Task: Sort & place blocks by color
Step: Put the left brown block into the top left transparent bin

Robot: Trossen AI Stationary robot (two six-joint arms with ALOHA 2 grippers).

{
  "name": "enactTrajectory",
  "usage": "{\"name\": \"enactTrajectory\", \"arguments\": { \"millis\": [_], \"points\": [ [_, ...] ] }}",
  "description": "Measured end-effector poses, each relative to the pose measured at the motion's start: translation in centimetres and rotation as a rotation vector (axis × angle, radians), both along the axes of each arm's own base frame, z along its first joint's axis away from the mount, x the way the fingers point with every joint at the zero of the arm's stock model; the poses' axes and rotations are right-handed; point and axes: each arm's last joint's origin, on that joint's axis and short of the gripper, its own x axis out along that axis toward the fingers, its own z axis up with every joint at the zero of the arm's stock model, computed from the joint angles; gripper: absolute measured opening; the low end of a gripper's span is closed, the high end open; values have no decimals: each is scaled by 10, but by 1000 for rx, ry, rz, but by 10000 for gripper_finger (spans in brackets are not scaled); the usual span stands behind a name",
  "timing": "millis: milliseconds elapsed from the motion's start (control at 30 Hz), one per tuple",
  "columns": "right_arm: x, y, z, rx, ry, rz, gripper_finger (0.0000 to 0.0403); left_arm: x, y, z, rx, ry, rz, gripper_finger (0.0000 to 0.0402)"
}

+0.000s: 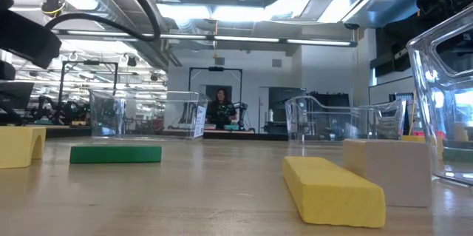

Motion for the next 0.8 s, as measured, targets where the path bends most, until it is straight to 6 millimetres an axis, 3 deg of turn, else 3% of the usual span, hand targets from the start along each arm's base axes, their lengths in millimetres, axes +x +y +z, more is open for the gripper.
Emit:
{"name": "enactTrajectory", "arguments": {
  "millis": [267, 567, 633, 800],
  "points": [
    [0, 0, 0, 0, 0, 0, 23, -4, 2, -4, 10, 4, -31, 253],
    [0, 0, 0, 0, 0, 0, 23, -4, 2, -4, -14, 21, -33, 141],
    [0, 0, 0, 0, 0, -1, 23, -5, 2, -2, -21, 18, -46, 120],
    [0, 0, 0, 0, -1, 0, 23, -12, 10, 20, -58, -5, -44, 120]
  ]
}}
